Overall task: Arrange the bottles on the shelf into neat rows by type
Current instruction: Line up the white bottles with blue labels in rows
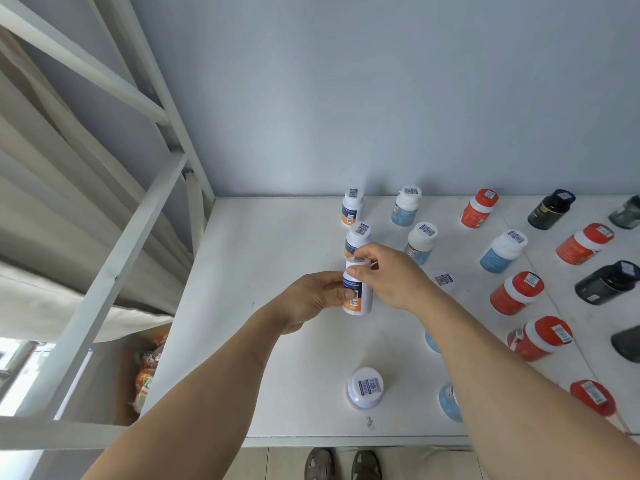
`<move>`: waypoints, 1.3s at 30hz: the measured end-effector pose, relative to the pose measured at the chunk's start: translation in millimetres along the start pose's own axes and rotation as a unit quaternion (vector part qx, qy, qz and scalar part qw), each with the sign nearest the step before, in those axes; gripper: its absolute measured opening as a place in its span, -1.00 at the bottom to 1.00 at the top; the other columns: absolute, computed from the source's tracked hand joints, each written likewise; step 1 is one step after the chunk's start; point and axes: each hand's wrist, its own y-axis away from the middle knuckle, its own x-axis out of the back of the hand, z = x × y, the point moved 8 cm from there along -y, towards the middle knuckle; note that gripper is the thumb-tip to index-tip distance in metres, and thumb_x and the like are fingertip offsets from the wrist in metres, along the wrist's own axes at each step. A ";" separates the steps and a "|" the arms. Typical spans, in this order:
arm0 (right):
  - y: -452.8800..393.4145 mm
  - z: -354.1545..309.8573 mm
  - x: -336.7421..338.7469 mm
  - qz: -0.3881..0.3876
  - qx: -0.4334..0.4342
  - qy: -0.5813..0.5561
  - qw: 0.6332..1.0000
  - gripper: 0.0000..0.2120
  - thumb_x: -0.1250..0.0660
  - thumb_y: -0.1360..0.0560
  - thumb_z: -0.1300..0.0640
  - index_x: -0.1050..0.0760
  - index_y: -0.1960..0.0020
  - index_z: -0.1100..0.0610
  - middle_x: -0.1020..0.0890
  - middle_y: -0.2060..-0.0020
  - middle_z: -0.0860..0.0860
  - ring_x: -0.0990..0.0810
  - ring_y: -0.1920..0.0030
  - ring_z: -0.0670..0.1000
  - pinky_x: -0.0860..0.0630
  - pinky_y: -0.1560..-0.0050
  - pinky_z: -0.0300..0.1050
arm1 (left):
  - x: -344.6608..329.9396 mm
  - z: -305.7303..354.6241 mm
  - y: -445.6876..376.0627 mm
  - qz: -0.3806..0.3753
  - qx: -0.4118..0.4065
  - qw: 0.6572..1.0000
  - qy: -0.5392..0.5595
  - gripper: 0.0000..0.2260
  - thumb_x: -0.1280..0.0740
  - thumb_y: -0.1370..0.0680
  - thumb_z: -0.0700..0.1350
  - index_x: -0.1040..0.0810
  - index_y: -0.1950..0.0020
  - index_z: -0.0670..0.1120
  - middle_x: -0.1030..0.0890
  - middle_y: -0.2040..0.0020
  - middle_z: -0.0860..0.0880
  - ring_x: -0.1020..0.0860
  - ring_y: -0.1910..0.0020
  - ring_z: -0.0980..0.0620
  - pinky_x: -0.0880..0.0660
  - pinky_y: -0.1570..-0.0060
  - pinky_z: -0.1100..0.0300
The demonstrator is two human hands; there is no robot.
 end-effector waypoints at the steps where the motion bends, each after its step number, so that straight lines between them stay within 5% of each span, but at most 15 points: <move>1: 1.0 0.0 0.0 -0.001 0.001 -0.002 1.000 -0.66 -0.34 -0.50 -0.03 -0.47 -0.25 -0.02 -0.58 -0.09 -0.03 -0.55 -0.05 -0.04 -0.41 0.06 -0.20 | 0.5 0.6 -0.1 0.003 0.002 1.000 -0.011 -0.63 -0.46 -0.49 -0.06 -0.58 -0.28 -0.05 -0.65 -0.19 -0.02 -0.55 -0.26 0.01 -0.35 -0.38 0.06; 5: 3.7 4.5 -2.7 -0.010 0.002 -0.024 1.000 -0.67 -0.35 -0.49 0.04 -0.44 -0.24 -0.06 -0.60 -0.09 -0.06 -0.57 -0.07 -0.02 -0.49 -0.01 -0.15 | 13.3 4.8 -1.4 0.081 -0.009 0.985 -0.150 -0.62 -0.49 -0.45 0.00 -0.59 -0.25 0.05 -0.65 -0.15 0.11 -0.58 -0.18 0.12 -0.44 -0.22 0.20; 10: 5.5 13.3 -6.7 -0.025 -0.001 -0.032 0.999 -0.61 -0.36 -0.50 0.09 -0.40 -0.31 -0.06 -0.58 -0.15 -0.07 -0.55 -0.09 -0.05 -0.46 -0.05 -0.20 | 22.0 19.7 3.1 0.167 -0.068 0.856 -0.485 -0.58 -0.30 -0.57 0.11 -0.45 -0.41 0.02 -0.48 -0.38 0.09 -0.48 -0.30 0.04 -0.42 -0.24 0.17; 16: 6.9 19.7 -11.8 -0.042 -0.004 -0.040 0.998 -0.51 -0.37 -0.50 0.13 -0.35 -0.38 -0.11 -0.54 -0.21 -0.12 -0.53 -0.16 -0.07 -0.47 -0.09 -0.21 | 15.7 31.8 1.5 0.165 -0.121 0.799 -0.566 -0.63 -0.21 -0.62 0.07 -0.42 -0.42 0.04 -0.45 -0.41 0.09 -0.48 -0.29 0.02 -0.44 -0.15 0.16; 20: 2.5 18.9 -7.1 -0.057 0.006 -0.065 0.996 -0.47 -0.44 -0.43 0.04 -0.36 -0.34 -0.13 -0.52 -0.23 -0.17 -0.49 -0.21 -0.15 -0.42 -0.20 -0.20 | 19.6 39.0 -5.8 0.181 -0.131 0.798 -0.560 -0.64 -0.22 -0.62 0.07 -0.44 -0.41 0.06 -0.46 -0.39 0.11 -0.49 -0.28 0.03 -0.44 -0.12 0.18; 25: -31.3 5.8 37.0 0.049 0.034 -0.022 0.998 -0.55 -0.37 -0.51 0.05 -0.37 -0.37 0.00 -0.49 -0.30 -0.08 -0.43 -0.32 -0.10 -0.35 -0.28 -0.17 | 29.2 50.1 -19.5 0.214 -0.119 0.813 -0.528 -0.64 -0.23 -0.61 0.07 -0.46 -0.39 0.04 -0.47 -0.38 0.10 -0.49 -0.28 0.04 -0.44 -0.15 0.17; 30: -68.9 2.5 29.5 -0.020 0.031 0.063 0.997 -0.43 -0.35 -0.52 0.02 -0.22 -0.47 -0.03 -0.36 -0.41 -0.02 -0.40 -0.34 0.02 -0.30 -0.13 -0.21 | 41.1 51.6 -34.7 0.237 -0.066 0.855 -0.456 -0.58 -0.28 -0.59 0.08 -0.41 -0.43 0.00 -0.47 -0.39 0.06 -0.48 -0.29 0.04 -0.41 -0.23 0.18; 39: -83.9 10.6 16.5 -0.047 0.021 0.034 0.998 -0.54 -0.34 -0.52 0.03 -0.35 -0.39 -0.06 -0.58 -0.17 0.00 -0.54 -0.13 0.04 -0.46 -0.14 -0.09 | 46.6 31.7 -57.7 0.211 0.000 0.953 -0.216 -0.46 -0.43 -0.50 0.07 -0.39 -0.45 0.04 -0.50 -0.35 0.05 -0.46 -0.30 0.11 -0.38 -0.30 0.19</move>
